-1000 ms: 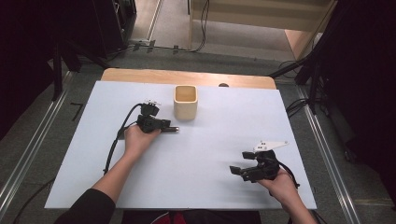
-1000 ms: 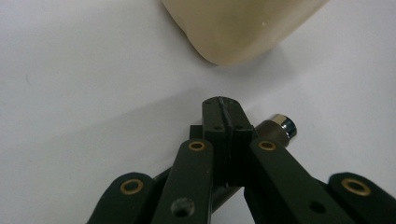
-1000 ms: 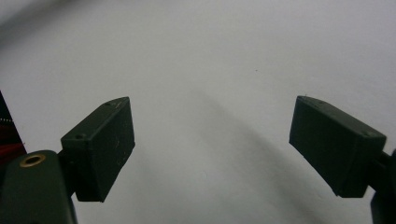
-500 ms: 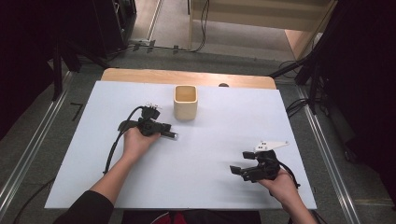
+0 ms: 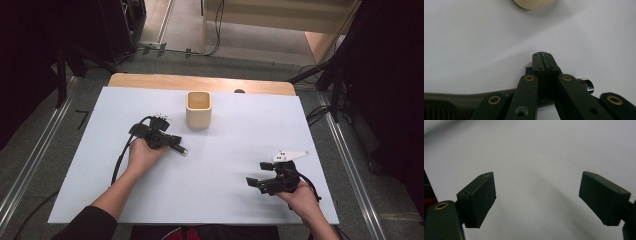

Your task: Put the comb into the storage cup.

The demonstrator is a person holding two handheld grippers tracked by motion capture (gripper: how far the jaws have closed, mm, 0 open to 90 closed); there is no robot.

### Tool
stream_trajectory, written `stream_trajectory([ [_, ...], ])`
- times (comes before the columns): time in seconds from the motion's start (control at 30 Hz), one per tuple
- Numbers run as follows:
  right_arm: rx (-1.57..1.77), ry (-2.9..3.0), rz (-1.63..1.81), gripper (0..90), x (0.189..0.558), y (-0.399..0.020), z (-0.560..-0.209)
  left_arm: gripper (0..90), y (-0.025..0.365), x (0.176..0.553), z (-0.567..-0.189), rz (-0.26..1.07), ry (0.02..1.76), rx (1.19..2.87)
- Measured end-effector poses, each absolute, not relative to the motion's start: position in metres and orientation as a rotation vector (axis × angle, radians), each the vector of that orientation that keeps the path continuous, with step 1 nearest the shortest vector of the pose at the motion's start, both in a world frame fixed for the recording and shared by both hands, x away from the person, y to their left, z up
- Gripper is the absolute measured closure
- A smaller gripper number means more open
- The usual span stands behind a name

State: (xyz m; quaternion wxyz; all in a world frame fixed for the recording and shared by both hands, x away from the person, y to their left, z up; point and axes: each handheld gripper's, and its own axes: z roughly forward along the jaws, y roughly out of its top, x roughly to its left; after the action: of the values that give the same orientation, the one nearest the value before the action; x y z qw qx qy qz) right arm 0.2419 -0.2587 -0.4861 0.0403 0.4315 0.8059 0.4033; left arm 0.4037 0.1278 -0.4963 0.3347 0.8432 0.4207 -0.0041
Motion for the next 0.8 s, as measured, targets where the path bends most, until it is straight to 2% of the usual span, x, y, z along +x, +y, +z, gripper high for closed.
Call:
stream_trajectory([
  [0.8,1.323,2.472,1.233,12.4,0.242,-0.258,-0.486,90.0,0.129,0.386,-0.493,-0.039,1.039,2.239],
])
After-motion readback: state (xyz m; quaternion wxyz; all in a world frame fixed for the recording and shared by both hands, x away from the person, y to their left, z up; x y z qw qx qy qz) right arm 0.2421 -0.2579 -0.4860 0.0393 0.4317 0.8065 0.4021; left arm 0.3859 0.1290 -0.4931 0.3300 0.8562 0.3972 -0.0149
